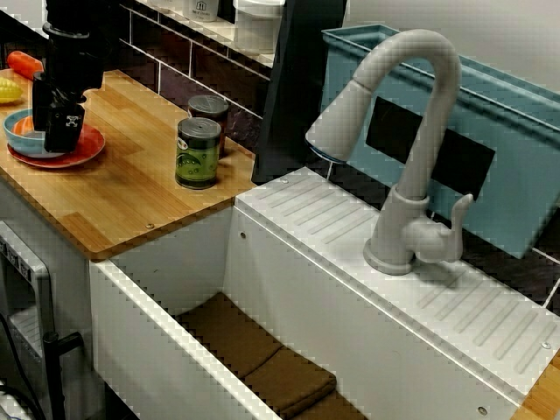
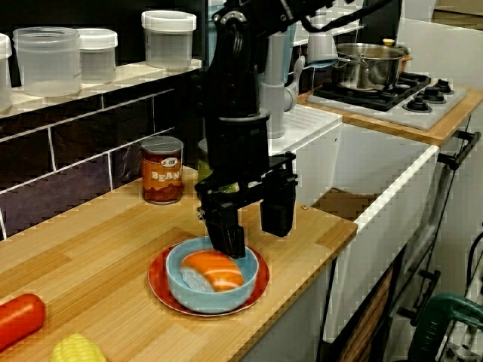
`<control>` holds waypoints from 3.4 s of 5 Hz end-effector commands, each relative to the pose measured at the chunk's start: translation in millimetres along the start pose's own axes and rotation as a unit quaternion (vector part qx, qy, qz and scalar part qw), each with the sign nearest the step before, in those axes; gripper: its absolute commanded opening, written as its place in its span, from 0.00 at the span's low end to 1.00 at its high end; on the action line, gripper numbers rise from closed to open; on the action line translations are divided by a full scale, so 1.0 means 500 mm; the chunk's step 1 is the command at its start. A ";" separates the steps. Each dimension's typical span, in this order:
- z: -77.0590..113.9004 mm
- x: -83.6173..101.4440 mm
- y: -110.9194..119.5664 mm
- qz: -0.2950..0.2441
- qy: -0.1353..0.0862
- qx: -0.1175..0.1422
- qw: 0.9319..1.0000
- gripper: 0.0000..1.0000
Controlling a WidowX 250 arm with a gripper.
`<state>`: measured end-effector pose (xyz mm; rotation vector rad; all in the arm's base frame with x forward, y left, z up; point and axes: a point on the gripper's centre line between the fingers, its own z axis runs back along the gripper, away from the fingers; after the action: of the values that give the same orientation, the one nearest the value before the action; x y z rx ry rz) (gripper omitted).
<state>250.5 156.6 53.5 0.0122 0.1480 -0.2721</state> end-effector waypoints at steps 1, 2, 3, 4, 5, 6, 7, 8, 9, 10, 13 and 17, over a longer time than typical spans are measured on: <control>0.004 0.019 0.028 0.054 -0.023 -0.006 0.998 1.00; -0.010 0.037 0.026 0.081 -0.026 -0.005 0.996 1.00; -0.022 0.049 0.023 0.099 -0.031 -0.012 0.995 0.97; -0.027 0.047 0.017 0.113 -0.046 -0.017 0.992 0.00; -0.028 0.048 0.019 0.117 -0.046 -0.018 0.992 0.00; -0.027 0.051 0.029 0.123 -0.042 -0.023 0.991 0.00; -0.019 0.054 0.041 0.126 -0.038 -0.030 0.991 0.00; 0.018 0.057 0.055 0.129 -0.037 -0.053 0.990 0.00; 0.070 0.052 0.070 0.132 -0.044 -0.073 0.988 0.00; 0.091 0.057 0.068 0.128 -0.047 -0.070 0.988 0.00; 0.074 0.053 0.030 0.118 -0.053 -0.022 0.991 0.00; 0.110 0.022 0.063 0.130 -0.069 -0.039 0.988 0.00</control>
<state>273.2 176.2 79.8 -0.1144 0.0927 0.0011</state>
